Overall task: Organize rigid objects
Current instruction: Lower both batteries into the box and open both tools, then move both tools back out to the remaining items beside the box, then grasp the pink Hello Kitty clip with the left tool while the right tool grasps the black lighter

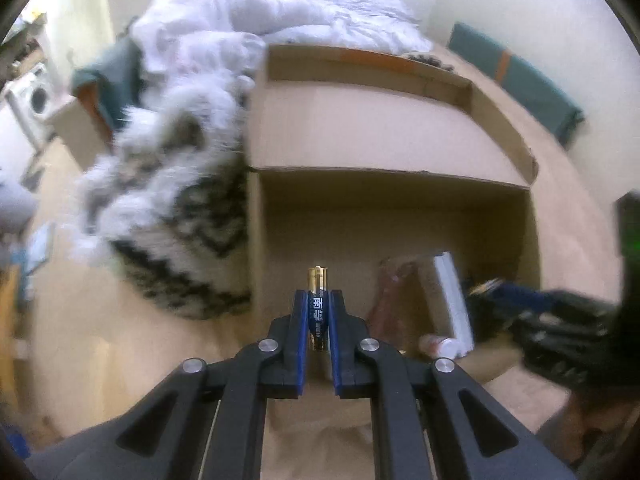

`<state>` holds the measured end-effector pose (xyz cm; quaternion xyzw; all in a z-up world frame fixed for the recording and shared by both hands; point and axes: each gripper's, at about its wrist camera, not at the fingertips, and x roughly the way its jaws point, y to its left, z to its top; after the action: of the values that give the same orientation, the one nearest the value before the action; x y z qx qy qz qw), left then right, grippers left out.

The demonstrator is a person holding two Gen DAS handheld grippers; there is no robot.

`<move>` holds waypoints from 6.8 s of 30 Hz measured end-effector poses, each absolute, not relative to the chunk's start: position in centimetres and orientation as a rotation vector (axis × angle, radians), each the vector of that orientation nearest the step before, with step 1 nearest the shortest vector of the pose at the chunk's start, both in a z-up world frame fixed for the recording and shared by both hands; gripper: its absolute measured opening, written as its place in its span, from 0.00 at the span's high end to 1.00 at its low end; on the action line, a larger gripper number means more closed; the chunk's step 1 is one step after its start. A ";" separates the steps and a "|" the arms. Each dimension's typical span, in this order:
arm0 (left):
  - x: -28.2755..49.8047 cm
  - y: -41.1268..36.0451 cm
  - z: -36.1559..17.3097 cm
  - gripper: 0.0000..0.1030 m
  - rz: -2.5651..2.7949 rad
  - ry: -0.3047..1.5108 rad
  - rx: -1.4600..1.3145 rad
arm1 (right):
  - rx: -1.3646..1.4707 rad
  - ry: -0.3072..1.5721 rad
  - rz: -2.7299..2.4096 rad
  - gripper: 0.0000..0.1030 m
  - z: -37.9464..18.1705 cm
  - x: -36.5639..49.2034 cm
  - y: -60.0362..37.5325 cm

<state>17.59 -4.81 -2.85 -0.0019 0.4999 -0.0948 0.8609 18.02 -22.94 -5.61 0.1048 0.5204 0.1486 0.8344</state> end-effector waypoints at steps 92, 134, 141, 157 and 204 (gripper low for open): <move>10.8 -0.8 -7.1 0.37 -0.040 1.150 -0.238 | 0.444 1.125 0.107 0.15 -8.5 9.2 -28.0; 10.7 -6.6 -11.8 0.53 -0.056 1.356 -0.145 | 0.349 1.294 0.128 0.15 -12.3 10.0 -25.3; 9.1 -3.0 -6.8 0.53 -0.074 1.292 -0.176 | 0.212 1.365 0.186 0.15 -13.9 9.9 -22.4; 9.0 -0.2 -6.5 0.53 -0.045 1.218 -0.179 | -0.169 1.451 0.304 0.11 -18.7 9.3 -15.5; 8.6 0.6 -5.7 0.53 0.031 1.156 -0.101 | 0.174 1.210 0.227 0.17 -8.1 7.3 -18.7</move>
<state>8.58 0.63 -5.65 -0.0478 0.5461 0.0145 0.8362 7.33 -18.68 -8.13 0.0816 0.5666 0.1063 0.8130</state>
